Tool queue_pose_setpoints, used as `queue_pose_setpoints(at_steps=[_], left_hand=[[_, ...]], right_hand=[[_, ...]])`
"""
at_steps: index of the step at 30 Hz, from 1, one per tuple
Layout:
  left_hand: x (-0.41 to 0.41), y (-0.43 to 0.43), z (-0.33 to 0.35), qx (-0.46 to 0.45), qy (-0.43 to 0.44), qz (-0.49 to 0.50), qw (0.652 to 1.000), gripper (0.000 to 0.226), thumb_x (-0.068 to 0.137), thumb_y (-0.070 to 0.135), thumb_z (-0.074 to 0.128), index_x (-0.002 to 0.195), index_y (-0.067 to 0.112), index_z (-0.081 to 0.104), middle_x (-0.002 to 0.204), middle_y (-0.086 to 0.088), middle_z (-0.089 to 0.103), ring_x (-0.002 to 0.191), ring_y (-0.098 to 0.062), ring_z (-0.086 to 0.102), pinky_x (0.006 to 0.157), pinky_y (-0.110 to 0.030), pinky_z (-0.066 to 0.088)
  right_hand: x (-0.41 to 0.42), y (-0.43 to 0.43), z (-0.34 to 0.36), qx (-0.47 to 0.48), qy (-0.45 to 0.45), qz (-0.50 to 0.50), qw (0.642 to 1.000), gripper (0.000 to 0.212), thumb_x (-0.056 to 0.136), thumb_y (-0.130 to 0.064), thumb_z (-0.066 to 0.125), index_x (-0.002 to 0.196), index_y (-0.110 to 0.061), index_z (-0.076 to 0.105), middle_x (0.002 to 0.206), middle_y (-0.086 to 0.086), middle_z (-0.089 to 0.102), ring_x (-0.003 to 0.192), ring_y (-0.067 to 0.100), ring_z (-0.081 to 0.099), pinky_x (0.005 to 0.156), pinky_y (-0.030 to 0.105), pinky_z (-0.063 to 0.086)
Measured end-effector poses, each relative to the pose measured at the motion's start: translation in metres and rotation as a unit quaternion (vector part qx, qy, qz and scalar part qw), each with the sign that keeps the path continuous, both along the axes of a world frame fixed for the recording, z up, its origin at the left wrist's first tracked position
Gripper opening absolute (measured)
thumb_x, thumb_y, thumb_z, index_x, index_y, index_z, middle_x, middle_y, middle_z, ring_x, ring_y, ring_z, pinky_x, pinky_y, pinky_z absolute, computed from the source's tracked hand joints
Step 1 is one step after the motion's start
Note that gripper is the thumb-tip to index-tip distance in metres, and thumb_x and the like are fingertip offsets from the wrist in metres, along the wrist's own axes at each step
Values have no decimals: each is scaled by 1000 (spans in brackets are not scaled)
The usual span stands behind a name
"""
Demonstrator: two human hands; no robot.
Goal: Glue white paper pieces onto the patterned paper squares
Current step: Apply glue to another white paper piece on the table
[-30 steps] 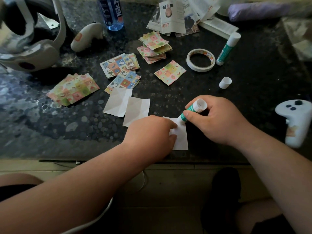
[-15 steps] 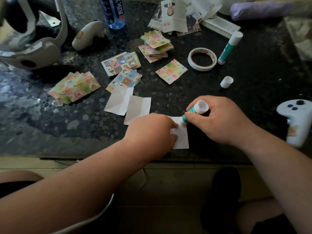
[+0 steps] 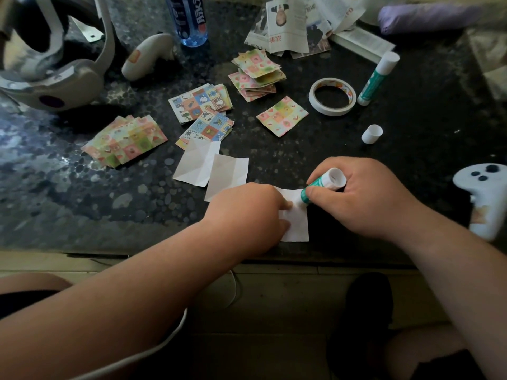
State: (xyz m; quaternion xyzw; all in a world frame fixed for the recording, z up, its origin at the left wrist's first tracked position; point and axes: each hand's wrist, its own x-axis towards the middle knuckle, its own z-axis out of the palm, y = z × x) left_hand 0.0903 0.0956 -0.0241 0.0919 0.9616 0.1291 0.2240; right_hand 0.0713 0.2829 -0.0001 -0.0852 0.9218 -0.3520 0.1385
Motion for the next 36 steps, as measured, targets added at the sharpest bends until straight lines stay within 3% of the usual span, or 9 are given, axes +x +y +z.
queue_pose_setpoints(at_steps=[4,8,14,20,25,30,36], left_hand=[[0,0,-1,1,1,-6,1000,40,96,50,58,136,51,56,112,10,67,98,-14,63,78,-35,58],[-2,0,0,-2,-2,-7,1000,42,96,52,57,138,50,55,118,11,66,105,-14,62,80,-34,56],[-1,-1,0,-1,4,-9,1000,42,96,51,58,138,51,54,127,11,64,112,-15,61,84,-36,57],[-1,0,-1,-2,3,-9,1000,43,96,51,58,139,51,53,120,10,66,105,-14,63,78,-34,56],[-1,-1,-1,0,3,-12,1000,43,96,51,57,138,50,54,115,11,67,104,-13,63,77,-33,56],[-2,1,1,-3,-2,-18,1000,45,98,50,56,143,50,49,133,9,63,114,-15,61,80,-31,53],[-1,0,2,-2,4,-17,1000,45,97,50,57,141,51,50,133,9,62,115,-15,61,83,-33,55]], right_hand=[[2,-1,3,-4,-17,32,999,5,84,-31,72,80,-29,72,80,-12,69,83,-1,63,63,22,52],[1,-1,-3,36,-29,44,998,7,85,-33,73,80,-29,70,80,-12,69,81,2,63,70,31,57],[1,-1,-2,22,8,19,1000,5,88,-33,73,86,-30,69,84,-10,69,81,6,64,72,31,55],[2,-2,2,7,-3,29,1000,4,85,-31,73,81,-29,70,80,-11,68,84,-2,61,64,22,50],[4,-3,0,35,-33,50,998,7,84,-32,75,80,-28,70,78,-10,70,77,5,65,69,36,58],[2,-6,5,47,-85,69,993,9,80,-29,73,79,-20,72,76,-2,71,74,15,68,71,48,59],[3,-5,11,2,-45,29,999,13,72,-33,70,74,-21,71,77,-4,70,77,10,65,71,43,58]])
